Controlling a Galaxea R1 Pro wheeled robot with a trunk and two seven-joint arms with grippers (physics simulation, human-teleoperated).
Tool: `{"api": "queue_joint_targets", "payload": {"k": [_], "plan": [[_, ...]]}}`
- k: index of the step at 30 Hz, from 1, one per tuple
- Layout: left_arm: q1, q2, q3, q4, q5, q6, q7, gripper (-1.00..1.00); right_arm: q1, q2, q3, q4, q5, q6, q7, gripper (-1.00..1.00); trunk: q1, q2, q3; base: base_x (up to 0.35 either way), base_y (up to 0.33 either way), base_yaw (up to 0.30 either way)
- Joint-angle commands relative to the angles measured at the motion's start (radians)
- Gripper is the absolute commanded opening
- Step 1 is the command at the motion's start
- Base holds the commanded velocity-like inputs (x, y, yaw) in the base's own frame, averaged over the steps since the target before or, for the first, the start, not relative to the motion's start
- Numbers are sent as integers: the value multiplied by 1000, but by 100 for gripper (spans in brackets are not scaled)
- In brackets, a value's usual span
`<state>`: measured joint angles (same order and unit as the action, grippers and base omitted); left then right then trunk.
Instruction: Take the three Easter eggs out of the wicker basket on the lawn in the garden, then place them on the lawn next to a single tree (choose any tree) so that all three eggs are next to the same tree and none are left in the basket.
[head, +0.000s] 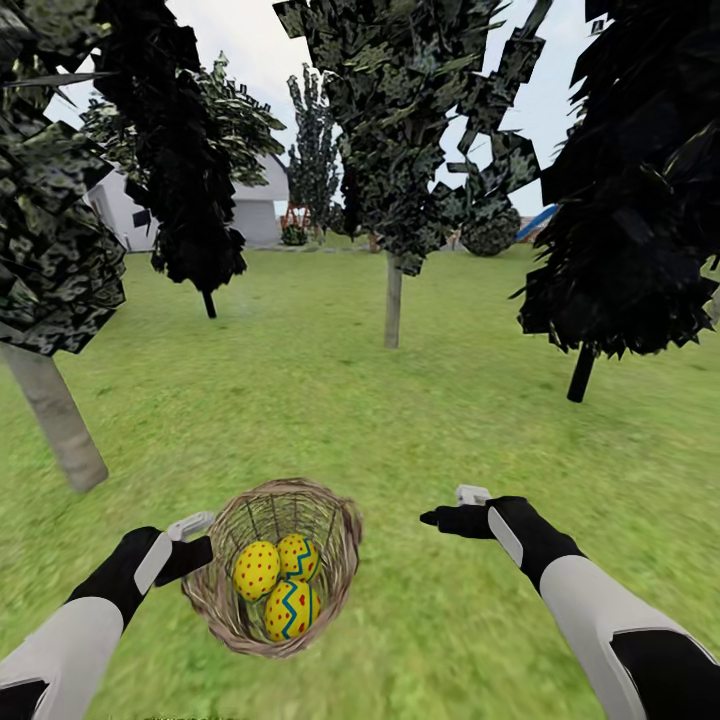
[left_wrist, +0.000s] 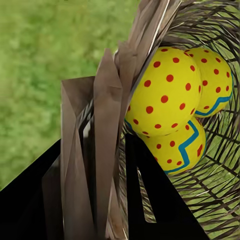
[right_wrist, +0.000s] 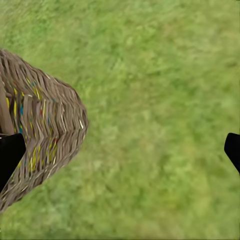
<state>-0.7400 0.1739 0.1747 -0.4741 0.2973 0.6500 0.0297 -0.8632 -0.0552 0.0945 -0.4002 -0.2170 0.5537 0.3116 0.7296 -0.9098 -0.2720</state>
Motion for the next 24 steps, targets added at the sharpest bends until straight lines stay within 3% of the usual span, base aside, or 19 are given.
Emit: {"api": "queue_joint_targets", "payload": {"k": [1, 11, 15, 24], "plan": [[-1, -1, 5, -1, 16, 5, 2, -100, 0, -2, 8, -2, -10, 5, -2, 100, 0, -1, 0, 0, 0, 221], [-1, -1, 5, -1, 16, 5, 2, -100, 0, -2, 8, -9, -11, 5, -2, 100, 0, -1, -3, 0, 0, 101], [-1, -1, 5, -1, 16, 5, 2, -100, 0, 0, 7, -2, -19, -55, -2, 100, 0, -1, -9, 0, 0, 134], [-1, -1, 6, -1, 16, 5, 4, -100, 0, 0, 8, 128, -17, -61, -45, 100, 0, -1, -22, 0, 0, 126]]}}
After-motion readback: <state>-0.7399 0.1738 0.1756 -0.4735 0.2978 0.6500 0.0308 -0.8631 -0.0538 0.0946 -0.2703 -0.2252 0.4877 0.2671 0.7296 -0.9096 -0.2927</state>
